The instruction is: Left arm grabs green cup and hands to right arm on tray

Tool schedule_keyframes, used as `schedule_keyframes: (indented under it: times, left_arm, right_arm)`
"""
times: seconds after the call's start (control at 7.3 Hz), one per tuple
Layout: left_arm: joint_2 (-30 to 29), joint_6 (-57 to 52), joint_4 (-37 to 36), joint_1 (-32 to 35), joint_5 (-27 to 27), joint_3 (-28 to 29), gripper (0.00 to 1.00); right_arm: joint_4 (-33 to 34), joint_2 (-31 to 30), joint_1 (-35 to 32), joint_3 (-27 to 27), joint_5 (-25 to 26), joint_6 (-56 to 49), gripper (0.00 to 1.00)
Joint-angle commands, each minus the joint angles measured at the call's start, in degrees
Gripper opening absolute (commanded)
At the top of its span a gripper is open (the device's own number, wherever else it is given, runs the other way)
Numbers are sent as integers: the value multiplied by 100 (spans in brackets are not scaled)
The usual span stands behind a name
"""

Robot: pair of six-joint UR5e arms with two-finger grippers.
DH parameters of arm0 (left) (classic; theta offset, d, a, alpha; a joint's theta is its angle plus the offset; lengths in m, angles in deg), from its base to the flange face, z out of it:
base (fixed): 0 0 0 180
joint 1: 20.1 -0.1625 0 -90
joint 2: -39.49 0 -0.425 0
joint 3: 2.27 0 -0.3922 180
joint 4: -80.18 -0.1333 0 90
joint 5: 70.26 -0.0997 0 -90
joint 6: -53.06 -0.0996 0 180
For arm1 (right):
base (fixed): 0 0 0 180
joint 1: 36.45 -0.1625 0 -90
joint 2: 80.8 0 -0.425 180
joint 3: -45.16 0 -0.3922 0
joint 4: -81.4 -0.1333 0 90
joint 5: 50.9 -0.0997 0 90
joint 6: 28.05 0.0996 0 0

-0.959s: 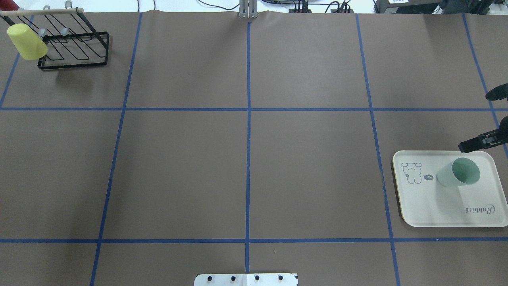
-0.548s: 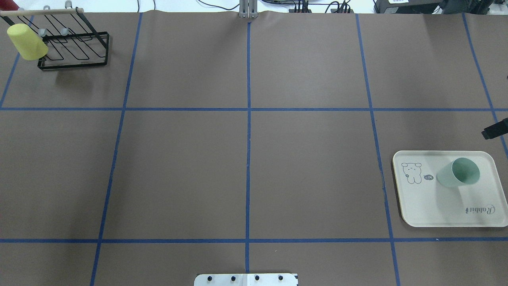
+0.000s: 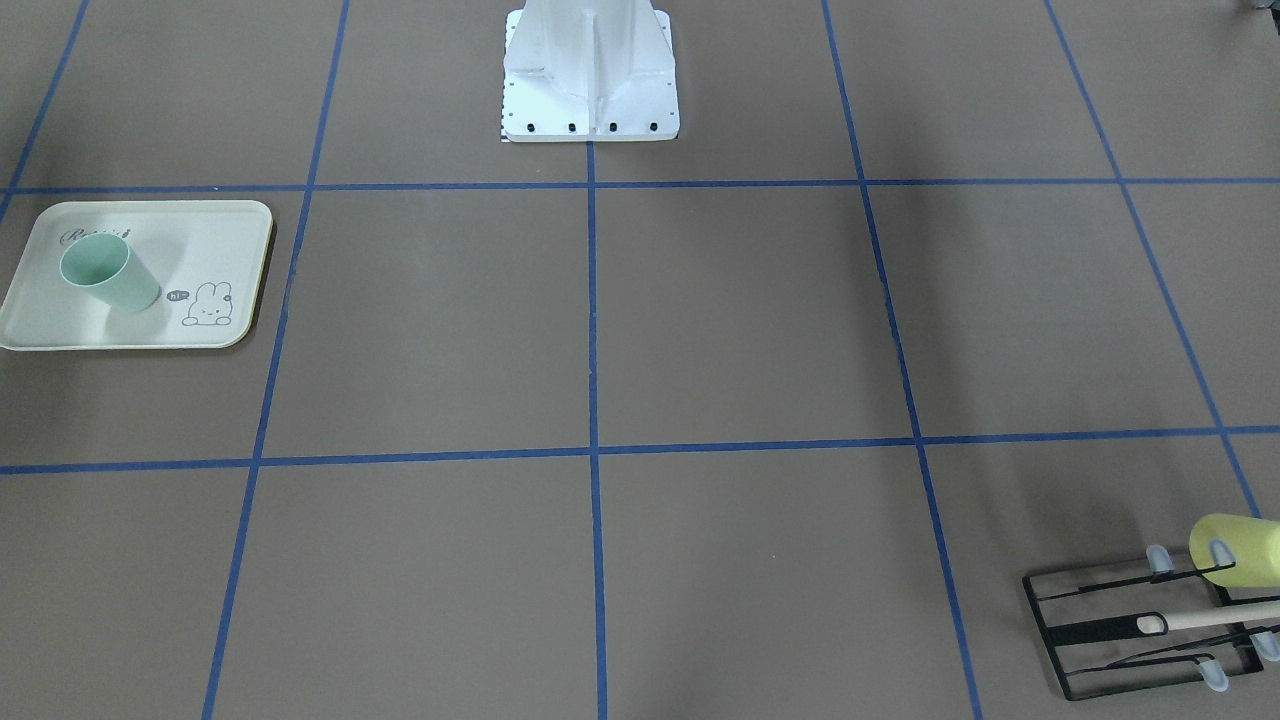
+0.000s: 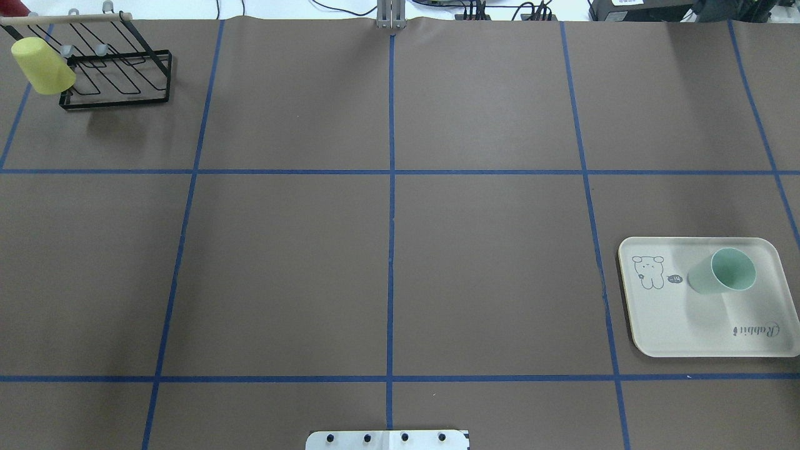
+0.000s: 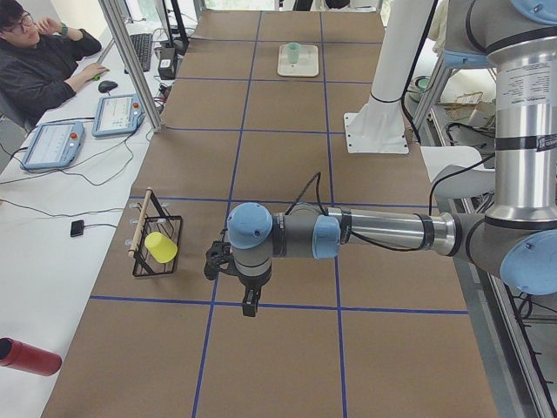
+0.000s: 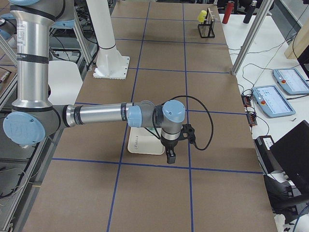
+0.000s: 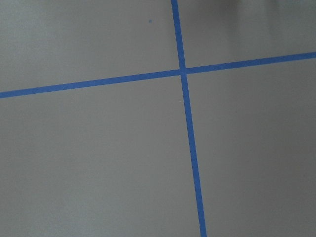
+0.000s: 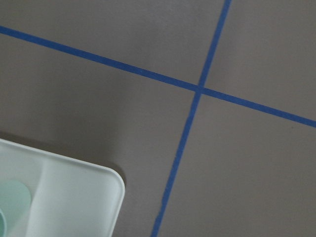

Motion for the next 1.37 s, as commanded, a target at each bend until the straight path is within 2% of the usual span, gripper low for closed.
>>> schedule_keyframes:
  times: [0.0, 0.41, 0.68, 1.23]
  left_arm:
    - [-97, 21, 7, 0, 19, 81, 100]
    - [-89, -40, 68, 9, 2, -16, 100]
    - [16, -40, 410, 9, -7, -16, 100]
    - [25, 3, 420, 17, -24, -7, 100]
  right_arm:
    - [278, -38, -251, -72, -22, -6, 99]
    - [226, -38, -251, -56, -4, 56, 100]
    - [217, -38, -242, -47, -4, 118, 100]
    - [217, -38, -242, -38, -22, 118, 100]
